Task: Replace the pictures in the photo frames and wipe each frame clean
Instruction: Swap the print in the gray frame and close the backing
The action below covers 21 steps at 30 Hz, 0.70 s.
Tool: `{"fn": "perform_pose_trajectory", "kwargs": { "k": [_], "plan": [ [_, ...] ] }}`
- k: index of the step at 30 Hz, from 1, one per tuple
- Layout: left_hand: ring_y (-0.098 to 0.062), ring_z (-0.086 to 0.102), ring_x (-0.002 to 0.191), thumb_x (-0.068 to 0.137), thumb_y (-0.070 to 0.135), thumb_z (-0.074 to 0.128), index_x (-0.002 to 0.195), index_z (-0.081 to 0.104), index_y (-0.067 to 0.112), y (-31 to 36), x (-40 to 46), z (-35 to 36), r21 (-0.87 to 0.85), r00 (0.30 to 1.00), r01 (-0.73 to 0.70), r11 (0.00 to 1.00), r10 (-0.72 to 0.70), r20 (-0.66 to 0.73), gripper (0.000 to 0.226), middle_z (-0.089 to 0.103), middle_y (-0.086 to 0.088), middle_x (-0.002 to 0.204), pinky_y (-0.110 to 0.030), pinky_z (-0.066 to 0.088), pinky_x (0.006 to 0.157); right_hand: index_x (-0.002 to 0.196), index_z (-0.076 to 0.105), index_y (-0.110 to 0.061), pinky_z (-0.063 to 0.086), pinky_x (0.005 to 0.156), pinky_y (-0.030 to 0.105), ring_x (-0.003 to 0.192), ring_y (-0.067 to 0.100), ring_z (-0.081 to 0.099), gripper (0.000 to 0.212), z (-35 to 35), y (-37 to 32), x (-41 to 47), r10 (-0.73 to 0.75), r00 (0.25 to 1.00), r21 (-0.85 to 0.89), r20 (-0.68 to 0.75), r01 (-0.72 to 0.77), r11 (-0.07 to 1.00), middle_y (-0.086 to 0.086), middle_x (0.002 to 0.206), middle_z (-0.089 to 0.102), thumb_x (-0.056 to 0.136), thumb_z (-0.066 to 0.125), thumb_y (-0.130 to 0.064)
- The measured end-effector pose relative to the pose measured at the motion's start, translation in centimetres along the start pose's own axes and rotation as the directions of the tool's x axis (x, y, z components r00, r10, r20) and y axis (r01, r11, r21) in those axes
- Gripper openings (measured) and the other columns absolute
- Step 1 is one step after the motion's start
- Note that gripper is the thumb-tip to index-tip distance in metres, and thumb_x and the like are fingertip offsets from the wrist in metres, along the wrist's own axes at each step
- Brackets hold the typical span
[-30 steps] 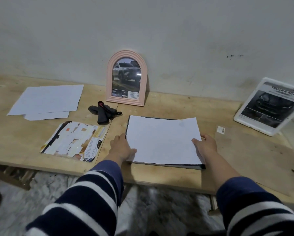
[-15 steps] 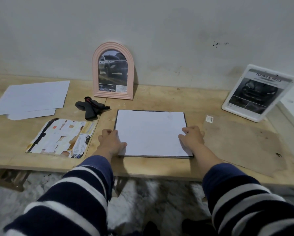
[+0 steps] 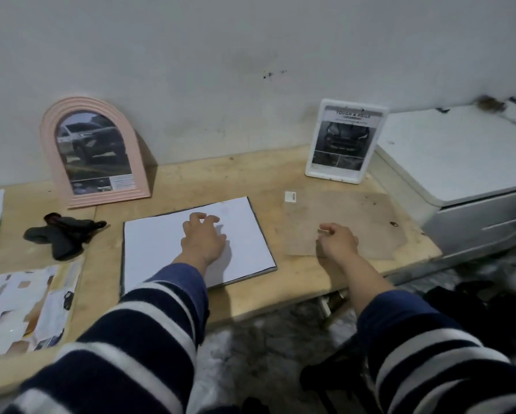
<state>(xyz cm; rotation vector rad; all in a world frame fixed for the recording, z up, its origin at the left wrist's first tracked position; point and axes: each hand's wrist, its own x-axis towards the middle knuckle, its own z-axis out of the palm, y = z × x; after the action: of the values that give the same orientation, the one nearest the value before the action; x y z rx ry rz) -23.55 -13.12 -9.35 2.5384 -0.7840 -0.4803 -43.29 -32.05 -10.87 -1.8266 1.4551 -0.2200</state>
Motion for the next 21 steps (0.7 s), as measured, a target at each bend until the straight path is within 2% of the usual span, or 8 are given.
{"fn": "perform_pose_trajectory", "kwargs": {
  "k": [5,8,11,13,16,21],
  "plan": [
    [-0.028,0.039,0.130,0.094,0.023,0.053,0.130,0.054,0.019,5.8,1.0,3.7,-0.033,0.976,-0.181,0.983,0.184,0.115,0.037,0.043,-0.007,0.142,-0.041,0.038,0.103,0.130,0.055,-0.025,0.029,0.108,0.034,0.128,0.027,0.036,0.037,-3.4,4.1,0.4,0.150,0.983,0.054,-0.103,-0.145,0.988,0.006,0.134,0.052,0.094,0.050,-0.022],
    [-0.026,0.049,0.124,0.092,0.028,0.054,0.129,0.055,0.025,8.8,1.3,5.7,0.067,0.951,-0.248,0.966,0.230,0.206,0.038,0.055,-0.001,0.134,-0.041,0.041,0.101,0.137,0.049,-0.021,0.033,0.107,0.035,0.129,0.031,0.034,0.044,-5.4,6.1,0.8,0.224,0.954,-0.028,-0.199,-0.234,0.972,0.006,0.139,0.046,0.093,0.048,-0.024],
    [-0.028,0.050,0.120,0.089,0.036,0.058,0.133,0.048,0.026,10.5,1.3,7.3,0.153,0.941,-0.219,0.964,0.167,0.296,0.047,0.053,-0.002,0.133,-0.040,0.041,0.098,0.132,0.050,-0.017,0.039,0.103,0.037,0.127,0.035,0.035,0.043,-7.1,7.5,1.2,0.275,0.934,-0.115,-0.228,-0.307,0.945,0.011,0.138,0.040,0.090,0.046,-0.027],
    [-0.029,0.049,0.116,0.086,0.041,0.060,0.130,0.046,0.023,11.1,1.3,8.4,0.202,0.940,-0.185,0.962,0.114,0.322,0.050,0.053,-0.004,0.127,-0.042,0.039,0.096,0.131,0.049,-0.016,0.035,0.100,0.035,0.127,0.033,0.034,0.043,-8.0,8.1,1.8,0.304,0.922,-0.160,-0.238,-0.346,0.924,0.012,0.137,0.038,0.090,0.044,-0.026],
    [-0.030,0.047,0.116,0.081,0.047,0.064,0.124,0.047,0.023,11.6,1.6,9.1,0.272,0.950,-0.180,0.945,0.095,0.298,0.052,0.053,-0.005,0.124,-0.046,0.036,0.097,0.132,0.046,-0.014,0.034,0.104,0.039,0.130,0.034,0.028,0.044,-8.8,8.3,2.9,0.346,0.906,-0.157,-0.244,-0.389,0.908,0.013,0.138,0.035,0.090,0.045,-0.022],
    [-0.030,0.045,0.120,0.074,0.051,0.074,0.128,0.044,0.020,12.0,2.0,9.4,0.337,0.959,-0.182,0.924,0.091,0.267,0.068,0.051,-0.009,0.126,-0.045,0.036,0.097,0.138,0.039,-0.014,0.032,0.106,0.041,0.135,0.034,0.023,0.051,-8.8,8.3,4.3,0.407,0.884,-0.118,-0.230,-0.441,0.890,0.011,0.144,0.030,0.088,0.047,-0.022]
  ]
}}
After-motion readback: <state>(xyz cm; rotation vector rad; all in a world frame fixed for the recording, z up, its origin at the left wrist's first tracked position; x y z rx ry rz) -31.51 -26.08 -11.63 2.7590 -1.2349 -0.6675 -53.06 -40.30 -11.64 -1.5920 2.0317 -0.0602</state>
